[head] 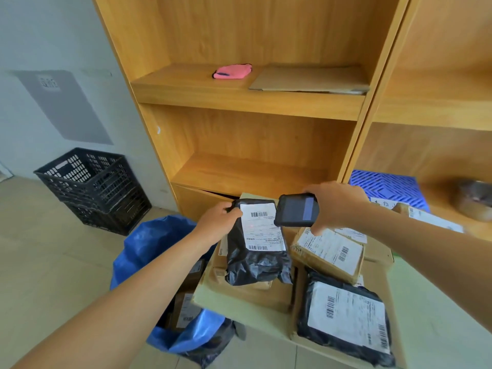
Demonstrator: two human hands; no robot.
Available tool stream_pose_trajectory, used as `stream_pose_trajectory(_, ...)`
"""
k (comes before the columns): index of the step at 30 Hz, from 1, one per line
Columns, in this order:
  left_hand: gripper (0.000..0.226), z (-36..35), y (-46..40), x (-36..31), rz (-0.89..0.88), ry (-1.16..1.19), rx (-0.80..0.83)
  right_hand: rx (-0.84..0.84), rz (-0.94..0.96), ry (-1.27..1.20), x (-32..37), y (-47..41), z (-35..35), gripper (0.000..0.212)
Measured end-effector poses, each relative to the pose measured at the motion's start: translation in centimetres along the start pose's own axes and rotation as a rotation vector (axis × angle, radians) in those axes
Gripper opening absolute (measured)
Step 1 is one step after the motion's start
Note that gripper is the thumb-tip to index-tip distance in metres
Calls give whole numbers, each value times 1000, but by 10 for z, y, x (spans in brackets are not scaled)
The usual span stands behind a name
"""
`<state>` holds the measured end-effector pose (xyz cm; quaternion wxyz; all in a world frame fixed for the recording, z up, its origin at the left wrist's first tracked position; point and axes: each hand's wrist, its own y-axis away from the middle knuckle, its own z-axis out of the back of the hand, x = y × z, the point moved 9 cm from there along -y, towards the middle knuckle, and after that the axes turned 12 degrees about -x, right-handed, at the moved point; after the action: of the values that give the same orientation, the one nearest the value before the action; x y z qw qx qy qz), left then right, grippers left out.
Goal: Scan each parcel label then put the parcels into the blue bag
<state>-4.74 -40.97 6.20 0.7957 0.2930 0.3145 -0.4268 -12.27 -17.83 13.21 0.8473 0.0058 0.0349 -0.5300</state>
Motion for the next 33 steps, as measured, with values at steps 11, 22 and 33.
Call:
stream_pose_trajectory(11, 73, -21, -15, 16, 76, -13, 48, 24, -5, 58, -23, 2, -13, 88)
stream_pose_trajectory(22, 72, -30, -32, 42, 177, 32, 83, 56, -2, 50, -24, -10, -29, 87)
stream_pose_trajectory(33, 62, -40, -41, 51, 266, 111, 152, 142, 212, 110, 12, 19, -24, 71)
